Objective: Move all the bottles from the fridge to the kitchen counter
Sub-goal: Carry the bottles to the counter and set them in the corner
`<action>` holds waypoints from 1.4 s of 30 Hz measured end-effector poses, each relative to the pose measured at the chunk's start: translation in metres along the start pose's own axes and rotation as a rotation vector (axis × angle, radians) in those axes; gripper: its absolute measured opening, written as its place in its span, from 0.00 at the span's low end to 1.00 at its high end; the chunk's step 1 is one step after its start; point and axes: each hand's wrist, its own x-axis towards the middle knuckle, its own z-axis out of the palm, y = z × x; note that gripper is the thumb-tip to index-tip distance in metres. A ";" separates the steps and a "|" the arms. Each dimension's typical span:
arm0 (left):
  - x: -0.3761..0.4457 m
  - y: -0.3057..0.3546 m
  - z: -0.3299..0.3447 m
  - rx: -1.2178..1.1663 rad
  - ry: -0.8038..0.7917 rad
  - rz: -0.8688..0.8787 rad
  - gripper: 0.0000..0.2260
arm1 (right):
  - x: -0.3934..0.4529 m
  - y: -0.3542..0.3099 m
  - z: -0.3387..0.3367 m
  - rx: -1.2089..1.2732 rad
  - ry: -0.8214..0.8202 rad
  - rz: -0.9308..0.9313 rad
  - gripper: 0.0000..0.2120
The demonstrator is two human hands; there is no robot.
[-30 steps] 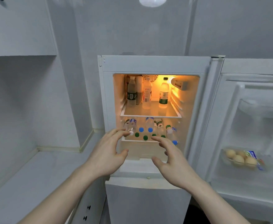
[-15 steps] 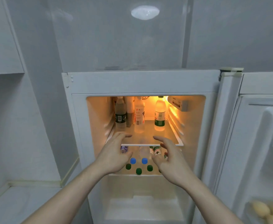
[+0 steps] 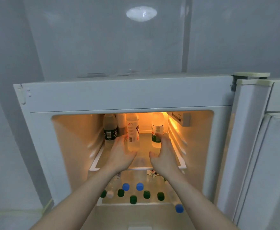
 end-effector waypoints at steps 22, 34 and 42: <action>0.095 -0.051 0.069 -0.145 0.160 -0.078 0.31 | 0.110 0.062 0.061 -0.035 0.146 0.167 0.47; 0.092 -0.062 0.072 -0.130 0.179 -0.055 0.31 | 0.130 0.076 0.063 -0.047 0.203 0.238 0.36; 0.099 -0.058 0.065 -0.081 0.154 -0.043 0.28 | 0.112 0.068 0.059 0.019 0.144 0.237 0.32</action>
